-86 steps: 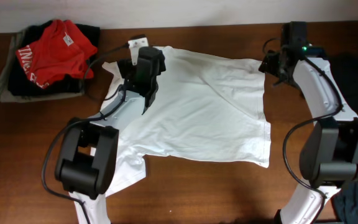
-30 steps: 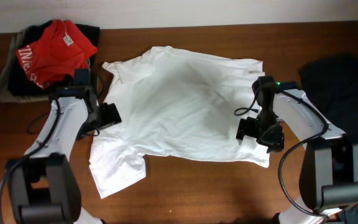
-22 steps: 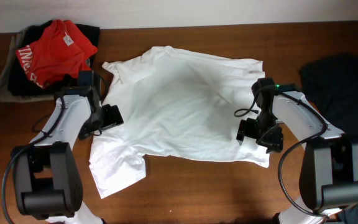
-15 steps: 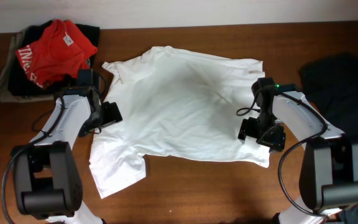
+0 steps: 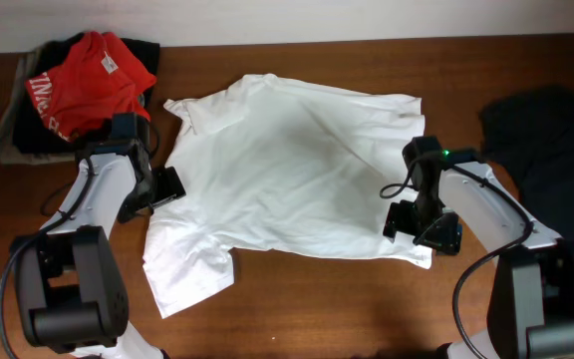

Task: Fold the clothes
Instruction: 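Move both grippers to the T-shirt's lower side edges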

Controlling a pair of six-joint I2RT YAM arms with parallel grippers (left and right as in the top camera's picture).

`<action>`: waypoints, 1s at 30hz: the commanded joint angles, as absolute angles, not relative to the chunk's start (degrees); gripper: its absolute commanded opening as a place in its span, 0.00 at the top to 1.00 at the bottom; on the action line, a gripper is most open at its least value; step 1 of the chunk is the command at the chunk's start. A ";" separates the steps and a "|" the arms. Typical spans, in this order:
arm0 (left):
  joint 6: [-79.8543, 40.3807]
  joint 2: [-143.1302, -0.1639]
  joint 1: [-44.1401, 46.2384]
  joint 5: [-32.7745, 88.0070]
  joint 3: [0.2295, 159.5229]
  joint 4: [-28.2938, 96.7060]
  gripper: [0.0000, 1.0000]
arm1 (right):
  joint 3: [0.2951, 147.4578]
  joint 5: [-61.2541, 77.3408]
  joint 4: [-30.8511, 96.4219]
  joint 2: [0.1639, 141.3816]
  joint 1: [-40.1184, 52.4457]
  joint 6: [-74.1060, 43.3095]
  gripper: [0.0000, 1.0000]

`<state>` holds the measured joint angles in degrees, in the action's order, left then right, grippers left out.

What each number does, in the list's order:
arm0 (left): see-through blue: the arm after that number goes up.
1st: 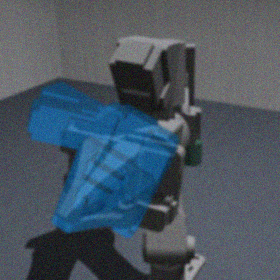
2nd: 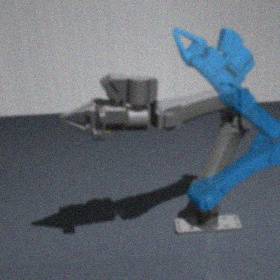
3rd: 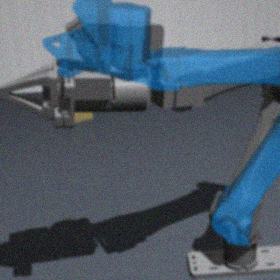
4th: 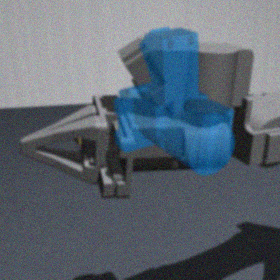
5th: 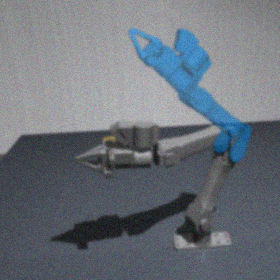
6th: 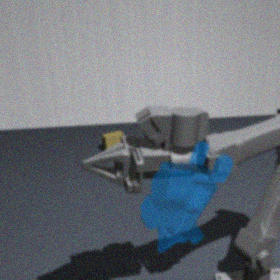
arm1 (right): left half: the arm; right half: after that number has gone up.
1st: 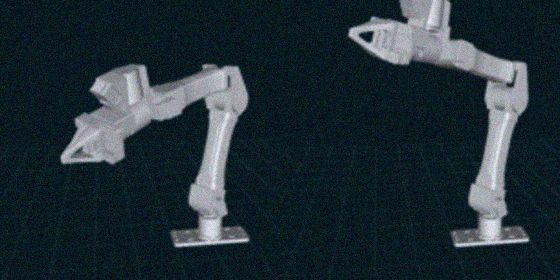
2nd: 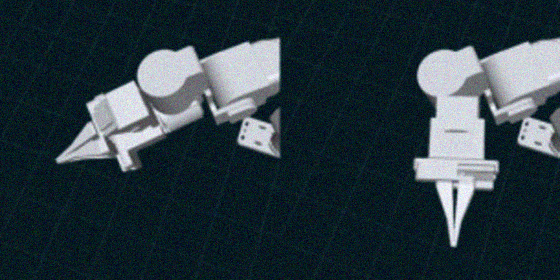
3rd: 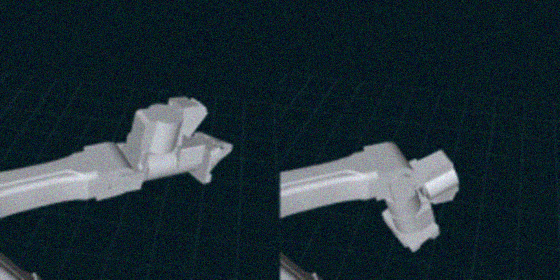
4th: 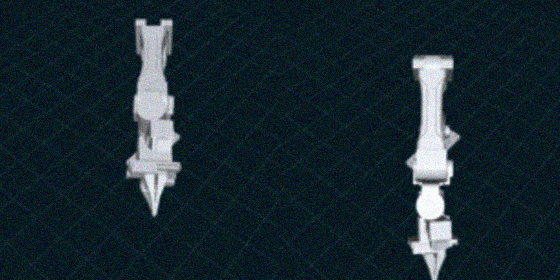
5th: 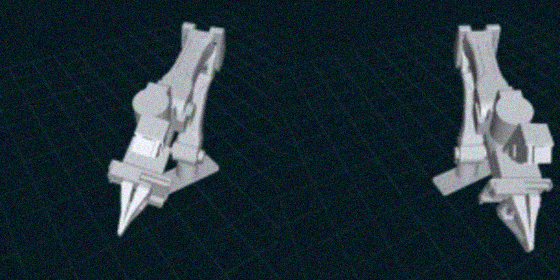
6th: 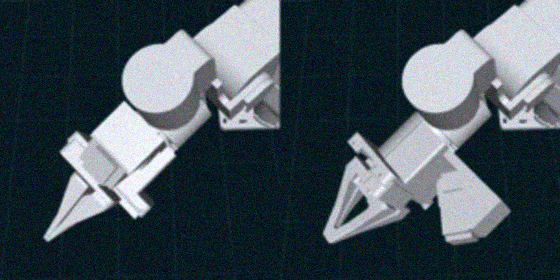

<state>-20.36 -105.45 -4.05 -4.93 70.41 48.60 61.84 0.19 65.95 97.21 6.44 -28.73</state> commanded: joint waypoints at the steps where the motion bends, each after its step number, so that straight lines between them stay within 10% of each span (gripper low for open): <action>1: -19.40 -106.19 -4.25 -5.58 68.25 47.97 0.11 | 61.01 -0.69 65.25 96.47 6.74 -29.45 0.08; 30: -19.66 -106.19 -4.25 -5.58 61.91 41.58 0.11 | 53.49 -0.25 53.08 96.90 6.63 -27.73 0.02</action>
<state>-20.36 -105.49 -4.05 -4.93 62.65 41.71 53.76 0.23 53.23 97.21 6.44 -28.05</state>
